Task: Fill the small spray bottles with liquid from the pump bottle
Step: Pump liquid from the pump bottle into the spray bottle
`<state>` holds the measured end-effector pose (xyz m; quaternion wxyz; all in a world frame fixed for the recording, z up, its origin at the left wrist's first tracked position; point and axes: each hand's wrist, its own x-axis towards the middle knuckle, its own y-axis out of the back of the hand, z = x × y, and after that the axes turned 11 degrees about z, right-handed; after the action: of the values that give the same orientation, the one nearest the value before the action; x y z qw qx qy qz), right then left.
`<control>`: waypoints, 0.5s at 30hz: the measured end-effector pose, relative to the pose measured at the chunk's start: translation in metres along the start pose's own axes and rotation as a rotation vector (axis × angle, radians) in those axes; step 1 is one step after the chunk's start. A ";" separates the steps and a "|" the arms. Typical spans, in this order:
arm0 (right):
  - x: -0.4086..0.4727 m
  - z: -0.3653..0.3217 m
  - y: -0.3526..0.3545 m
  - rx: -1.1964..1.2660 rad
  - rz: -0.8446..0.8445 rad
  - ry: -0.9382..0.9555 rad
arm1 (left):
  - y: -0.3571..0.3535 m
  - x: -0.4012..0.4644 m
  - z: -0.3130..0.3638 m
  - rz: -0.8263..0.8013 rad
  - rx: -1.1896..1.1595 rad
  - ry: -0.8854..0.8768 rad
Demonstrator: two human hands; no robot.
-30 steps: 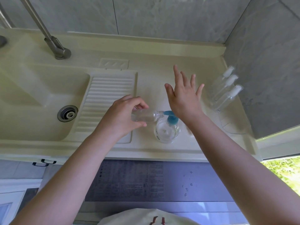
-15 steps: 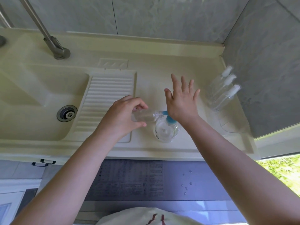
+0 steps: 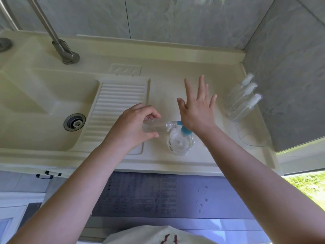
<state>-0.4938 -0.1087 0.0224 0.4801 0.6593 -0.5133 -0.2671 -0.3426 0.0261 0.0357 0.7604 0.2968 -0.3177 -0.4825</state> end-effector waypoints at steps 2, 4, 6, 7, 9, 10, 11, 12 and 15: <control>-0.004 0.004 -0.005 0.055 -0.071 -0.080 | 0.000 0.000 0.001 0.000 -0.001 0.004; -0.001 0.005 -0.004 0.047 -0.059 -0.087 | 0.000 0.000 0.001 -0.005 0.000 0.009; 0.004 0.003 0.001 0.026 -0.018 -0.054 | 0.000 0.001 0.002 -0.010 -0.008 0.011; 0.005 0.002 0.002 0.020 -0.014 -0.043 | 0.000 0.002 0.001 -0.009 -0.015 0.015; 0.003 0.002 -0.001 0.009 -0.049 -0.042 | 0.000 0.002 -0.001 -0.003 -0.029 0.023; 0.001 0.003 -0.004 0.019 -0.082 -0.064 | 0.000 0.002 -0.001 -0.003 -0.032 0.025; 0.000 0.003 -0.005 0.030 -0.106 -0.082 | 0.000 0.002 -0.002 -0.002 -0.034 0.025; 0.000 0.003 -0.006 0.027 -0.111 -0.085 | -0.001 0.002 -0.002 -0.001 -0.033 0.024; 0.004 0.002 0.001 0.037 -0.076 -0.073 | -0.002 0.002 -0.002 0.007 -0.036 0.020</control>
<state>-0.4940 -0.1133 0.0229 0.4384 0.6769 -0.5097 -0.2996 -0.3412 0.0239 0.0336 0.7705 0.2867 -0.3024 -0.4824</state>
